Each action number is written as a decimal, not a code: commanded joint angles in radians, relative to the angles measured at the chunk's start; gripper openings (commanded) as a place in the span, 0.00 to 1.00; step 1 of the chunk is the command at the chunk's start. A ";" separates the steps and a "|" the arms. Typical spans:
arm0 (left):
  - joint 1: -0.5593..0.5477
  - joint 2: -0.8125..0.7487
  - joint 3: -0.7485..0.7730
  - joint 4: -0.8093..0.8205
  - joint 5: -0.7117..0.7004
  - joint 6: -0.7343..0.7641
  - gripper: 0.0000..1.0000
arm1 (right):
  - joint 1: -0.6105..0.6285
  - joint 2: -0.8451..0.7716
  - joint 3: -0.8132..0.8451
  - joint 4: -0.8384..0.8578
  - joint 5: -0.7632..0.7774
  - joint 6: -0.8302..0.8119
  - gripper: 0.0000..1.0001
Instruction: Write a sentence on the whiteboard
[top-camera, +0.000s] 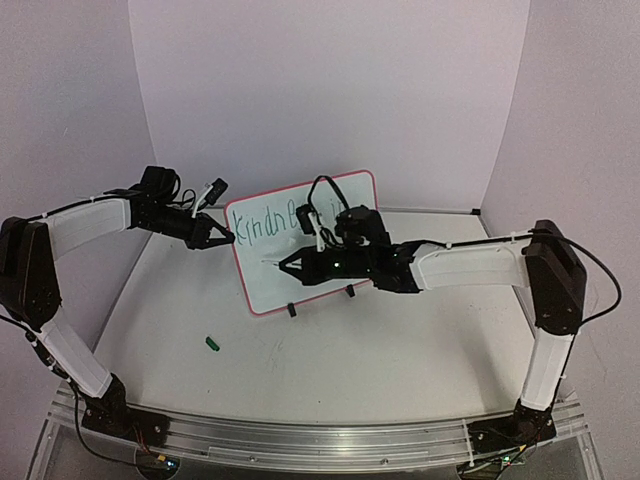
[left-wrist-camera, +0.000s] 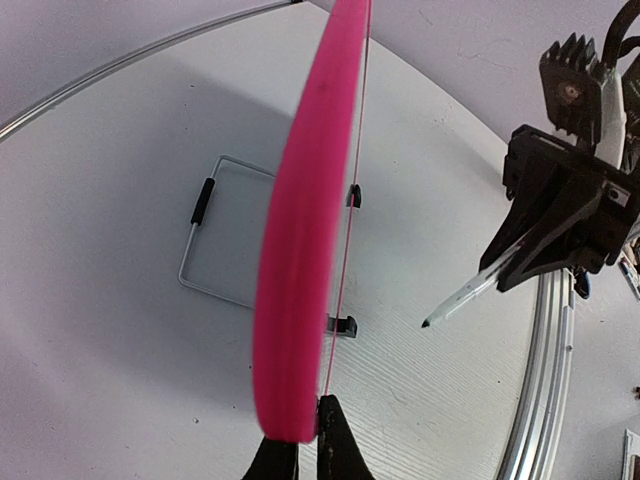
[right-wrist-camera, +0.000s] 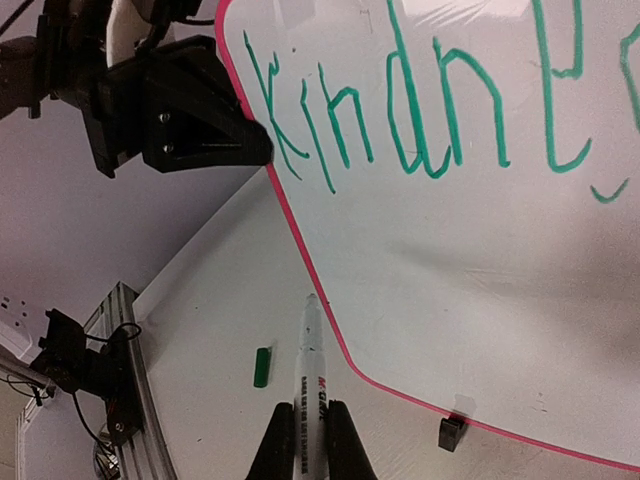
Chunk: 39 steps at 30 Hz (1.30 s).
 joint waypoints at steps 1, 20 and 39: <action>-0.015 0.003 0.020 -0.033 -0.069 0.019 0.00 | 0.029 0.068 0.099 0.028 0.039 -0.022 0.00; -0.016 0.011 0.022 -0.034 -0.067 0.022 0.00 | 0.041 0.226 0.234 -0.020 0.149 0.006 0.00; -0.016 0.004 0.021 -0.034 -0.067 0.022 0.00 | 0.042 0.119 0.103 0.025 0.100 -0.002 0.00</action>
